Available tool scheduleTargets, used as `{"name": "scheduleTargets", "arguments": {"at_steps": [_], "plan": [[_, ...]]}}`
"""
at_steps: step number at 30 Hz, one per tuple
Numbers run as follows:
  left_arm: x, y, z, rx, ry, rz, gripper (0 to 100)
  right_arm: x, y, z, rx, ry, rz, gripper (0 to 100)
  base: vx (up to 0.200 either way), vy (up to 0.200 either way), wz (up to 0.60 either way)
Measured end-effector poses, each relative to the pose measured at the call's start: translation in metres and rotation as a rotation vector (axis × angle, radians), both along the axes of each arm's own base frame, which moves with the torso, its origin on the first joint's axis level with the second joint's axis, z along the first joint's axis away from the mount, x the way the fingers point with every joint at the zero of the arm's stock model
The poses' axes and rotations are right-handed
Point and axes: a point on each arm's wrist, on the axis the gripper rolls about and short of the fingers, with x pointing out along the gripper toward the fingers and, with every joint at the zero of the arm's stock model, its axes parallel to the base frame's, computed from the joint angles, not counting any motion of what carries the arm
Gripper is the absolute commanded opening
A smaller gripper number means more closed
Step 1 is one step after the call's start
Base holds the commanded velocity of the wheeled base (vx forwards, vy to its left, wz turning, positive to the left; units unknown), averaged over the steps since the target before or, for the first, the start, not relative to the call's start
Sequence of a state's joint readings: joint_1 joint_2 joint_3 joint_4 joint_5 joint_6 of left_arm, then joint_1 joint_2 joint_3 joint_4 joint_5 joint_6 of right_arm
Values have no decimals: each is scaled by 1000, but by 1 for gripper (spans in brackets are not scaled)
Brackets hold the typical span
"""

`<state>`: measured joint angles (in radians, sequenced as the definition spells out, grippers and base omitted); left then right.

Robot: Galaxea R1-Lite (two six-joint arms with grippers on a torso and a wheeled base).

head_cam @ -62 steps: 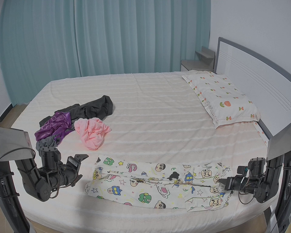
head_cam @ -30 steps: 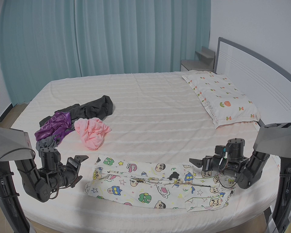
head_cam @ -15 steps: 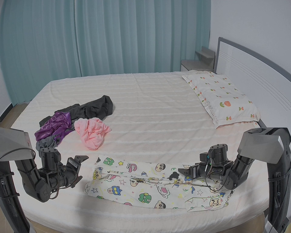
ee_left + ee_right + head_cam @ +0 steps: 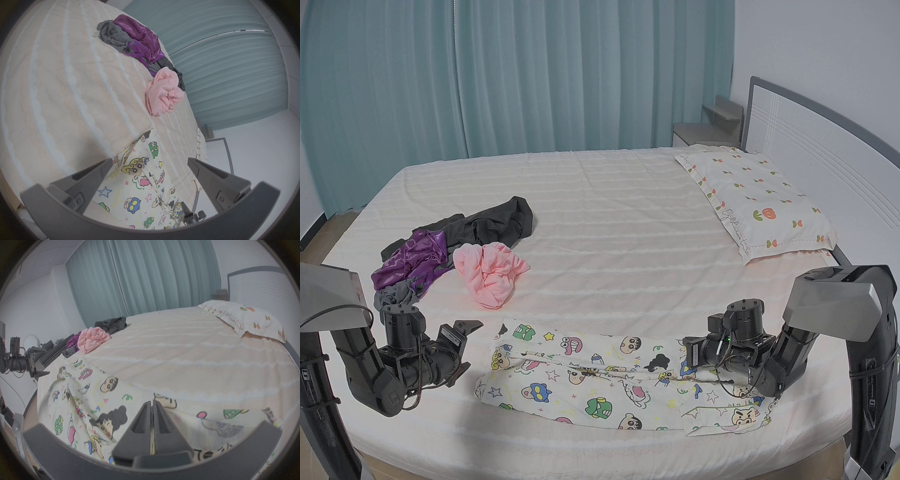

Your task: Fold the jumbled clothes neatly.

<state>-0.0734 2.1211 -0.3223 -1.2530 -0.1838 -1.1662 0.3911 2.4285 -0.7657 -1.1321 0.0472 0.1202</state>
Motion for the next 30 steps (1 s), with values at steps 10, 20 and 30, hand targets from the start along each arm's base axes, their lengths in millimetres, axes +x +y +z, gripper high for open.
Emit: {"name": "scheduleTargets", "arguments": {"at_steps": [10,20,30], "plan": [[0,0,0,-2,1,-3,100,5,6,1,-7,-26,14,0,0,0,0],[0,0,0,-1,2,-4,100,9,9,4,16,-95,-21,100,0,0,0],[0,0,0,-1,1,-3,100,-9,-2,7,171,-97,-213,100,0,0,0]]}}
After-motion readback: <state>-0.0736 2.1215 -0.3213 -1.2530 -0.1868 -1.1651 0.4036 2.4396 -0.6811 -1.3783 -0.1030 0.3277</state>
